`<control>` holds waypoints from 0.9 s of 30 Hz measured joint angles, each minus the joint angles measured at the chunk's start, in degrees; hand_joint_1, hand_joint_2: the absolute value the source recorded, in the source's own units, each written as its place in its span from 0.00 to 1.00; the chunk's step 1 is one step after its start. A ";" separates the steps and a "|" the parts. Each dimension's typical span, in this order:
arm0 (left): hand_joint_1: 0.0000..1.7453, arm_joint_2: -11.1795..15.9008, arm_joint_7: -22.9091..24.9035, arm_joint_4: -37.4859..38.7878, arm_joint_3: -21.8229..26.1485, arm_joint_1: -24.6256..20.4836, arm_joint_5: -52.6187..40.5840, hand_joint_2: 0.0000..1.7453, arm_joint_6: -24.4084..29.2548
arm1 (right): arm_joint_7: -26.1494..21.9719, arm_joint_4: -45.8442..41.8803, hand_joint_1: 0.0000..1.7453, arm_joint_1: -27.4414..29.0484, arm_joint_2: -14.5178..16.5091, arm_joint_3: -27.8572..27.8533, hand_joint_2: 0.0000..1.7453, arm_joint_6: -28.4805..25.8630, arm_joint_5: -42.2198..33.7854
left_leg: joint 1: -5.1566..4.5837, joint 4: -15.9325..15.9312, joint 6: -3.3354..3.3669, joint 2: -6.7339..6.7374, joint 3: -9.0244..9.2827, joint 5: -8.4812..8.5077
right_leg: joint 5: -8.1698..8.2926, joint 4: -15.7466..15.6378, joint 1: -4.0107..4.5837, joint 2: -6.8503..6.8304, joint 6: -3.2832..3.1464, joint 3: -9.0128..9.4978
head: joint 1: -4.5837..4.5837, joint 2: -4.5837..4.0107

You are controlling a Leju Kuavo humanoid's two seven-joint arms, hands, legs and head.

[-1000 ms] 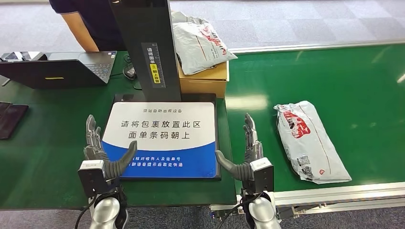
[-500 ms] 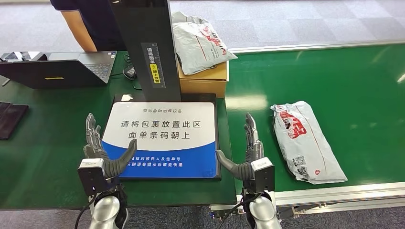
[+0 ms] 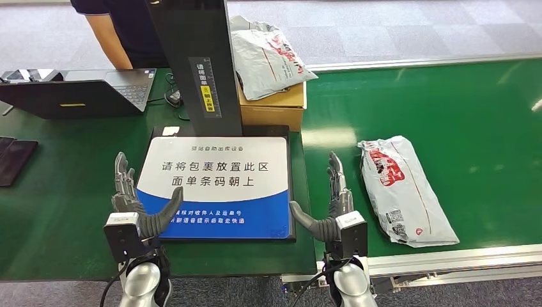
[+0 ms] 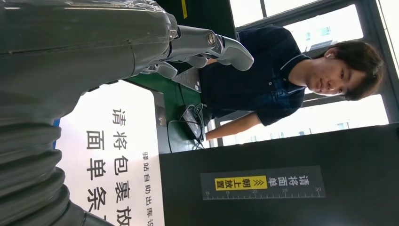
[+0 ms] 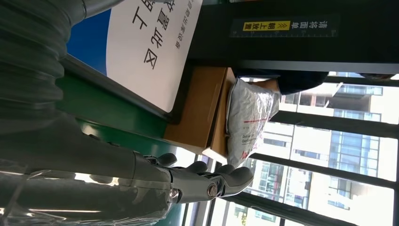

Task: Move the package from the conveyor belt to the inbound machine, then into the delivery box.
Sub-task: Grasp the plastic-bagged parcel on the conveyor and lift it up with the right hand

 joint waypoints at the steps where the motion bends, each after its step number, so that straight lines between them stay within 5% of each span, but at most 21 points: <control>1: 0.00 0.00 0.00 0.00 0.00 0.00 0.00 1.00 0.00 | -0.02 0.05 0.00 0.00 0.00 -0.04 1.00 -0.17 -0.06 | 0.00 0.00 0.00 0.00 0.00 0.00 | 0.00 0.00 0.00 0.00 0.00 0.00 | 0.00 0.00; 27: 0.00 -0.02 -0.67 0.72 -0.05 -0.25 -0.27 1.00 0.22 | -0.74 0.55 0.00 1.14 0.00 -0.89 1.00 -0.73 -0.83 | 0.00 0.01 0.00 0.00 0.01 0.00 | 0.00 -0.01 0.00 0.00 0.00 -0.02 | 0.00 0.00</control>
